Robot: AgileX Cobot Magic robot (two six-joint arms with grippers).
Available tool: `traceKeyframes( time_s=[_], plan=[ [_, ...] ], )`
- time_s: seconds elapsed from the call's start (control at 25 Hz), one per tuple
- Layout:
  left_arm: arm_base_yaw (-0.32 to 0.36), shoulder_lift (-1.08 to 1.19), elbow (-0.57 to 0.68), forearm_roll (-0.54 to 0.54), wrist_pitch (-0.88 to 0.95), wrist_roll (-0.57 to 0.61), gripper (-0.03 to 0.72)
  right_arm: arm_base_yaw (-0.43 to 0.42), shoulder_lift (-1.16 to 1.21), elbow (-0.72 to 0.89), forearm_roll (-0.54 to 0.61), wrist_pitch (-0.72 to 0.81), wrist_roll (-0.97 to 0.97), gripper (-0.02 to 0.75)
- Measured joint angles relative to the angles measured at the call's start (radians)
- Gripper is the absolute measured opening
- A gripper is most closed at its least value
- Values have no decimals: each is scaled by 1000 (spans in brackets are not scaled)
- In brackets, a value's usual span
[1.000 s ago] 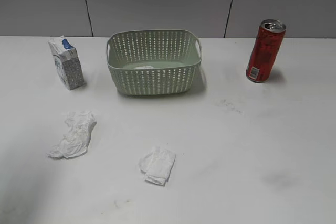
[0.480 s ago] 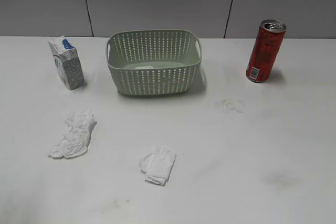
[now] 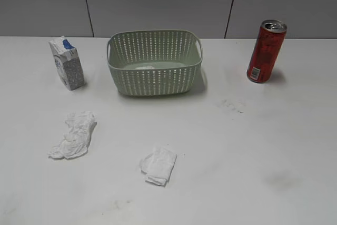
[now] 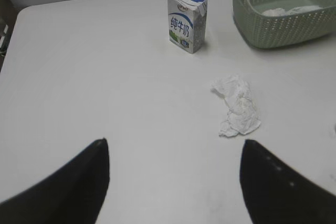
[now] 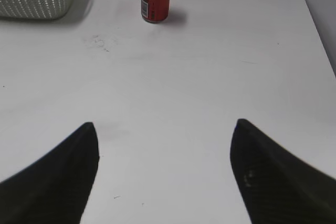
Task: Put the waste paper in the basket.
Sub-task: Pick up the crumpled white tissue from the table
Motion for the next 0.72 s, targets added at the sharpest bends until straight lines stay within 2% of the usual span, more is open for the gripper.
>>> traceKeyframes(
  time_s=[0.56,0.72],
  plan=[
    [0,-312,87,-16,28,-1,588,0,0,0,-1,0,0,591],
    [1,-323,87,-11,31,-5,588,0,0,0,-1,0,0,591]
  ],
)
